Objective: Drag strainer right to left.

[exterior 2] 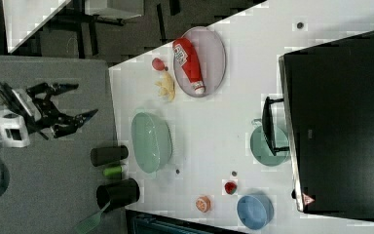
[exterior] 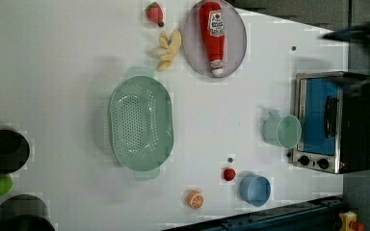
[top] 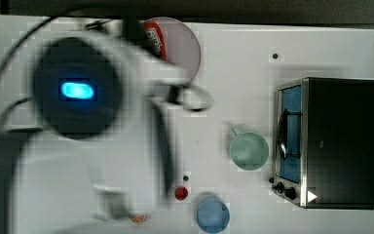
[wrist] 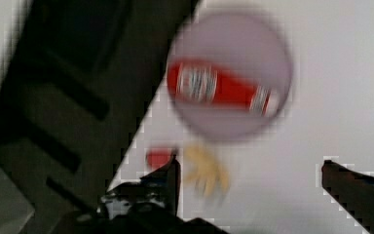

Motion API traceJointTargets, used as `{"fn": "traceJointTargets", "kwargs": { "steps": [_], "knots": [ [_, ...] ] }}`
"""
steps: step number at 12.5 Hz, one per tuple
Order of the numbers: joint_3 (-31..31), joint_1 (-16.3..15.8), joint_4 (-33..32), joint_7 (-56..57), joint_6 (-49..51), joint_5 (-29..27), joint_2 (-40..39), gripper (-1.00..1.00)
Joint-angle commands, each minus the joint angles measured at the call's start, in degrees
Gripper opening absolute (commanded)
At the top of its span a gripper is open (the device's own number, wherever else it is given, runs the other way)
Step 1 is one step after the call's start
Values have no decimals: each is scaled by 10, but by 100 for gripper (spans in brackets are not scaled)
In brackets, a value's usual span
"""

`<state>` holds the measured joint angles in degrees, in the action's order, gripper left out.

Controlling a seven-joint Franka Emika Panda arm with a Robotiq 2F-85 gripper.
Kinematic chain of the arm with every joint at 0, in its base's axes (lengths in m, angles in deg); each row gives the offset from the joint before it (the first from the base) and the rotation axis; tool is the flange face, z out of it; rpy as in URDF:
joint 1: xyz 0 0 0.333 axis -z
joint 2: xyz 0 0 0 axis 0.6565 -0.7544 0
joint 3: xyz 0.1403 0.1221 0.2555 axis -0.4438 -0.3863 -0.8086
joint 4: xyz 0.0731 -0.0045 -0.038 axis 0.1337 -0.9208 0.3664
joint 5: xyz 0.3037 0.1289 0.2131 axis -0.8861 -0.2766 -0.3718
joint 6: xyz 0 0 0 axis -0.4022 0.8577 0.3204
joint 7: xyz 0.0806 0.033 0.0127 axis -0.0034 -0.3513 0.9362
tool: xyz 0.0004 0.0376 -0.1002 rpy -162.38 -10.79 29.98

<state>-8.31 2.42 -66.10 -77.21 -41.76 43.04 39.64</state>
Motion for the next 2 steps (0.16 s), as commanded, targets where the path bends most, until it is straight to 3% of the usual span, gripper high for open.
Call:
{"fn": "traceJointTargets", "kwargs": {
  "steps": [1,2],
  "knots": [
    [67,39,-32,237,71,26,2,100],
    [84,40,-32,268,94,26,17,100]
  ]
}}
